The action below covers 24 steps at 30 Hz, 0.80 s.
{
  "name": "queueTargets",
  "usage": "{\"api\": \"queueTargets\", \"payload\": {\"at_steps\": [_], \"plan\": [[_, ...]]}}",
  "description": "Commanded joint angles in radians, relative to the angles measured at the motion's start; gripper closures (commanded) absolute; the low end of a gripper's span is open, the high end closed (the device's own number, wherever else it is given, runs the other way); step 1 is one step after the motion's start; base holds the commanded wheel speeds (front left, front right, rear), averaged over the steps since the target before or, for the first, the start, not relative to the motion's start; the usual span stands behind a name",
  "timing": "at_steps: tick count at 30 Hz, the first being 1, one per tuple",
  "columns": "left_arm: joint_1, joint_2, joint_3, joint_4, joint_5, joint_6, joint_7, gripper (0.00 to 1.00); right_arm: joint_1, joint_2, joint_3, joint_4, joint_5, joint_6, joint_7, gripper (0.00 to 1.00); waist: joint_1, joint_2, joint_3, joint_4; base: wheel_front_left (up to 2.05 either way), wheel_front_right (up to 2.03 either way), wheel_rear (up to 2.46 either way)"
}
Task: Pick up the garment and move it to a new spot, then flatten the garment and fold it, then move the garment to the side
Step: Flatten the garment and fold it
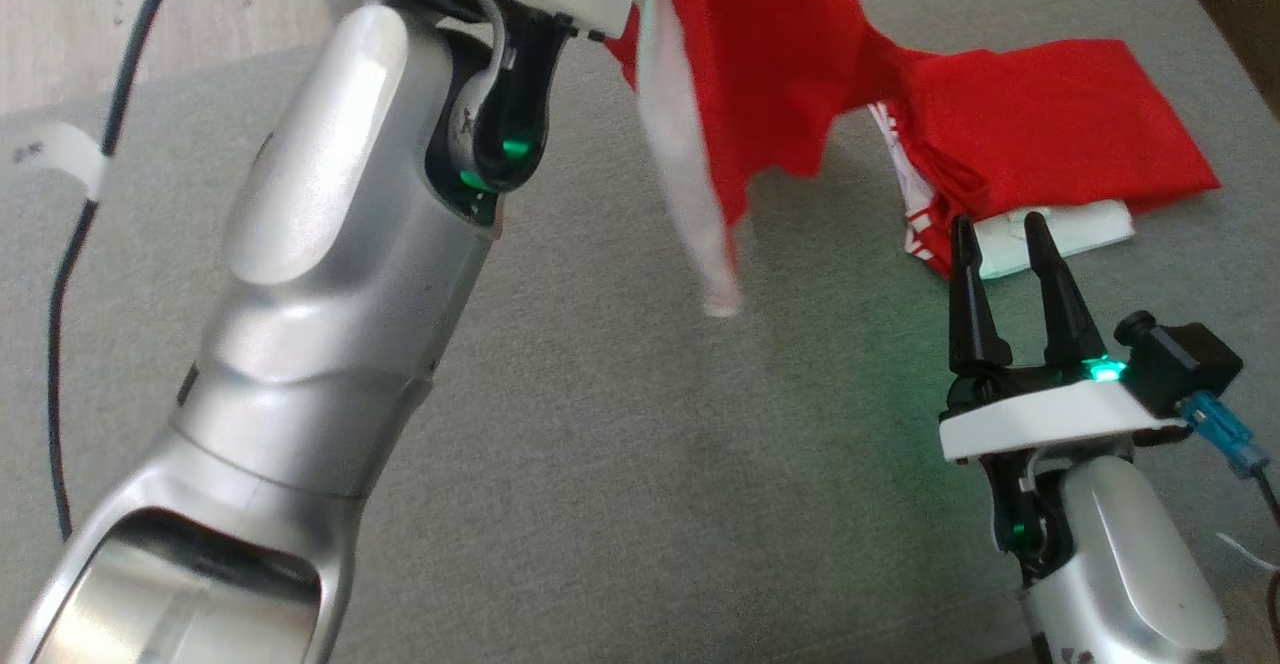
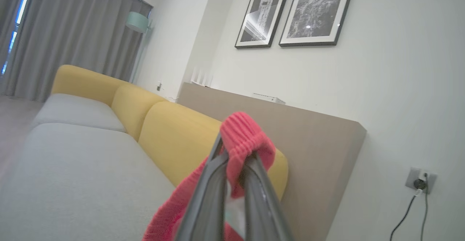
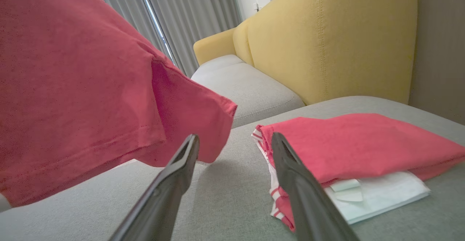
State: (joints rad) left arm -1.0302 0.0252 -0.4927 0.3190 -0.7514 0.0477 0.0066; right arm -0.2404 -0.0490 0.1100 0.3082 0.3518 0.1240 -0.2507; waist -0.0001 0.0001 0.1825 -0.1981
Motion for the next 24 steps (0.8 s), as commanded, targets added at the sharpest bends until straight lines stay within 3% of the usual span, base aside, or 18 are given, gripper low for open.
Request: {"api": "queueTargets", "payload": {"at_steps": [1,12,16,24], "plan": [[-0.018,0.029,0.018,0.003,0.015,0.015,-0.017,1.00,-0.033,-0.001,0.017,-0.036,-0.001,0.007,-0.011,0.00,0.0001,-0.0001,0.009,0.013,0.00,0.00,0.00],[0.283,0.219,0.037,0.281,0.045,0.014,-0.113,1.00,-0.038,-0.001,0.009,-0.040,-0.020,0.007,-0.011,0.00,0.0001,-0.0001,0.038,0.080,0.00,0.00,0.00],[0.356,0.240,0.046,0.353,0.030,0.003,-0.142,1.00,-0.033,-0.001,0.005,-0.036,-0.038,0.007,-0.011,0.00,0.0001,-0.0001,0.035,0.112,0.00,0.00,0.00],[0.392,0.224,0.044,0.430,0.008,-0.024,-0.166,1.00,-0.020,-0.001,-0.002,-0.022,-0.071,0.007,-0.011,0.00,0.0001,-0.0001,0.016,0.163,0.00,0.00,0.00]]}}
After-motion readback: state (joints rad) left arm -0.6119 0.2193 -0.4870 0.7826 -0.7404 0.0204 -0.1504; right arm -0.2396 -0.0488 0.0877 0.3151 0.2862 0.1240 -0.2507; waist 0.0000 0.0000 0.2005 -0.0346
